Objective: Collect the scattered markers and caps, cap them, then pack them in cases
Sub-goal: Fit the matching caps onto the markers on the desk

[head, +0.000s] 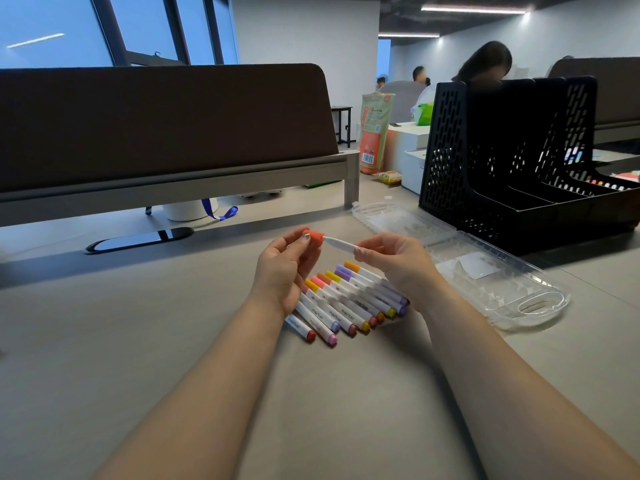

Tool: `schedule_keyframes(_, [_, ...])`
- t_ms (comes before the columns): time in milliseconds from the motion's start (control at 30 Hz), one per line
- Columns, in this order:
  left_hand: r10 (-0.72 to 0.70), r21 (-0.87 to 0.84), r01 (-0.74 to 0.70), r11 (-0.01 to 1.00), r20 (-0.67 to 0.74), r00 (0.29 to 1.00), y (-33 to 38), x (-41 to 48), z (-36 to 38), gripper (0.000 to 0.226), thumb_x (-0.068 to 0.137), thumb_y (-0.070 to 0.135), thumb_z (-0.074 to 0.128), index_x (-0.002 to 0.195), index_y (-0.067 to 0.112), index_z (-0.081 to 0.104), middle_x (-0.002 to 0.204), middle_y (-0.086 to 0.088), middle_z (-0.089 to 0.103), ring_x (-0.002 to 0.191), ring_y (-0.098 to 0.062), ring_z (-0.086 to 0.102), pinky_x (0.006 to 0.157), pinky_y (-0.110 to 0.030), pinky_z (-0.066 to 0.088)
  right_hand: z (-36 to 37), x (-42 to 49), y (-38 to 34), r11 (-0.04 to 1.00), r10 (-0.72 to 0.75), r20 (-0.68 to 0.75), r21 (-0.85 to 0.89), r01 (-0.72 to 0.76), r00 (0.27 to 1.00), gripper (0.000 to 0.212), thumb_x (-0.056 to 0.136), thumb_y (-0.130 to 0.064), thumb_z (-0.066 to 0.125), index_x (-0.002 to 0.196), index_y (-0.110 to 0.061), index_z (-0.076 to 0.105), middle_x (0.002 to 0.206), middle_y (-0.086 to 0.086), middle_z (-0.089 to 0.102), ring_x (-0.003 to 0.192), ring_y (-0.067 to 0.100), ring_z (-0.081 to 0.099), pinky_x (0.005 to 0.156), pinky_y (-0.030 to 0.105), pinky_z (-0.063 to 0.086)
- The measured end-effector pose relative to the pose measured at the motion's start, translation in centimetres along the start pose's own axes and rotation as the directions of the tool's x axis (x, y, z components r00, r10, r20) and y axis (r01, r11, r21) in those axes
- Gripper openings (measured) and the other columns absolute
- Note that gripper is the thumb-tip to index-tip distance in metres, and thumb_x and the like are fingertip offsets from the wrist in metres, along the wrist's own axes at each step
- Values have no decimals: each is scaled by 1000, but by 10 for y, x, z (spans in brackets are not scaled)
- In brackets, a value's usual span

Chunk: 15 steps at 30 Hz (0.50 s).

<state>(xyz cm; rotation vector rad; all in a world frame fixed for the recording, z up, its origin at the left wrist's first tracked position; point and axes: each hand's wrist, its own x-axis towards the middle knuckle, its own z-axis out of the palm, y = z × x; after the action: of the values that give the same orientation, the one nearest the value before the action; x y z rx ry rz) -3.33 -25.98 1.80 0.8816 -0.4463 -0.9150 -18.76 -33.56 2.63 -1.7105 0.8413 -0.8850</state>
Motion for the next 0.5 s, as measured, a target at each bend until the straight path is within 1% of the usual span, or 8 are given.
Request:
schedule_keyframes(67, [57, 125, -56, 991, -6, 998, -2, 0, 0, 18, 91, 5, 55, 107, 8, 63, 98, -12, 70, 90, -19, 69, 77, -26, 58, 1, 0, 1, 1000, -25, -10, -13, 25, 1000, 4, 85, -18, 69, 88, -21, 67, 82, -2, 66, 70, 3, 56, 54, 8, 45])
schedule_keyframes(133, [134, 270, -122, 955, -26, 991, -4, -1, 1, 16, 90, 7, 58, 105, 9, 64, 100, -11, 70, 93, -20, 68, 81, -27, 56, 4, 1, 3, 995, -73, -18, -66, 71, 997, 3, 87, -19, 68, 90, -20, 66, 79, -3, 63, 69, 4, 54, 59, 13, 45])
schedule_keyframes(167, [188, 359, -164, 919, -35, 981, -6, -2, 1, 16, 90, 10, 59, 105, 9, 64, 99, -10, 70, 92, -19, 68, 82, -27, 56, 6, 1, 5, 989, -107, -18, -105, 105, 994, 3, 88, -20, 67, 91, -20, 66, 79, -3, 62, 69, 6, 53, 61, 15, 45])
schedule_keyframes(233, [306, 522, -245, 817, -33, 951, -8, -3, 2, 15, 90, 15, 60, 104, 10, 64, 94, -4, 69, 87, -14, 68, 78, -21, 56, 12, 2, 8, 966, -170, -13, -201, 164, 985, 2, 90, -21, 64, 91, -20, 64, 79, 0, 61, 69, 9, 52, 62, 21, 45])
schedule_keyframes(300, [377, 591, -295, 751, -18, 926, -9, -4, 3, 11, 90, 18, 60, 100, 14, 64, 90, 1, 68, 82, -10, 67, 70, -14, 54, 16, 3, 11, 944, -214, -24, -262, 200, 977, 2, 91, -21, 63, 89, -20, 63, 79, 2, 60, 69, 12, 51, 62, 26, 45])
schedule_keyframes(367, [398, 623, -308, 719, -5, 918, -9, -5, 4, 8, 90, 18, 61, 97, 16, 63, 87, 3, 67, 78, -7, 66, 66, -11, 53, 18, 4, 12, 932, -240, -30, -288, 222, 970, 3, 91, -18, 62, 89, -19, 62, 78, 0, 59, 68, 11, 50, 61, 23, 43])
schedule_keyframes(433, [401, 641, -307, 703, -2, 916, -8, -5, 4, 7, 89, 18, 61, 96, 16, 63, 87, 2, 67, 78, -7, 66, 67, -12, 53, 20, 3, 12, 925, -254, -26, -299, 235, 967, 4, 92, -17, 62, 89, -20, 61, 77, -1, 58, 68, 10, 49, 61, 21, 41])
schedule_keyframes(500, [400, 659, -304, 688, 6, 917, -7, -6, 5, 7, 90, 19, 61, 96, 16, 62, 89, 0, 67, 80, -9, 66, 74, -17, 54, 19, 4, 13, 927, -255, -23, -291, 238, 967, 4, 92, -18, 61, 89, -20, 61, 77, -1, 58, 67, 10, 49, 61, 22, 42])
